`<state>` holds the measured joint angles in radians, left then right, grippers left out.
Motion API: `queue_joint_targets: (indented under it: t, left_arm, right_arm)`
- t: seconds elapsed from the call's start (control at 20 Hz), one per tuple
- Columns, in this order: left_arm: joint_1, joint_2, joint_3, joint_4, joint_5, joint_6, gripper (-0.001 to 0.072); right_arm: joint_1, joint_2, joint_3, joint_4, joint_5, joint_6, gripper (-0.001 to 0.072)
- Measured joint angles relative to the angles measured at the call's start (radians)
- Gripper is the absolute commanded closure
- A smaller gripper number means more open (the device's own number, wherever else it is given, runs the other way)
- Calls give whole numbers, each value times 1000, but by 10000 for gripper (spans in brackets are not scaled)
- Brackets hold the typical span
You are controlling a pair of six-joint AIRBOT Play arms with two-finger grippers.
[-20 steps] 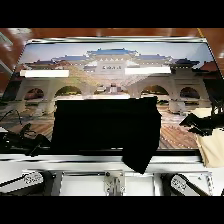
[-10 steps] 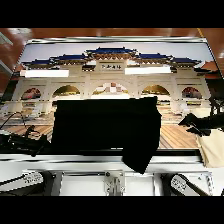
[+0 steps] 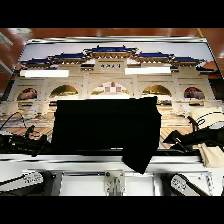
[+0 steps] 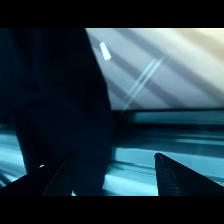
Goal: Fold the shirts.
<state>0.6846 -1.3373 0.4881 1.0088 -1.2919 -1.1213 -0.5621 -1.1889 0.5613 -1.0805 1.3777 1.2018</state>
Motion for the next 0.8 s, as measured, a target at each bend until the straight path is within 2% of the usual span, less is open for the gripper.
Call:
queue_joint_targets:
  t: [0.25,0.3,0.35,0.6,0.65,0.7,0.75,0.8]
  left_arm:
    - [0,0,0,-1,-1,0,669]
    - [0,0,0,-1,-1,0,669]
    - [0,0,0,-1,-1,0,669]
    - [0,0,0,-1,-1,1,669]
    - [0,0,0,-2,-1,2,669]
    - [0,0,0,-2,0,2,669]
    - [0,0,0,-2,0,3,669]
    - [0,0,0,-2,0,3,669]
  right_arm:
    - [117,24,-111,59,-83,-11,101]
    - [148,26,-122,62,-105,-3,156]
    - [177,28,-131,63,-127,12,169]
    - [284,32,-149,71,-188,84,171]
    - [304,32,-152,70,-200,96,222]
    - [321,32,-157,68,-208,105,222]
    - [335,33,-162,65,-214,115,261]
    - [345,35,-169,61,-220,124,418]
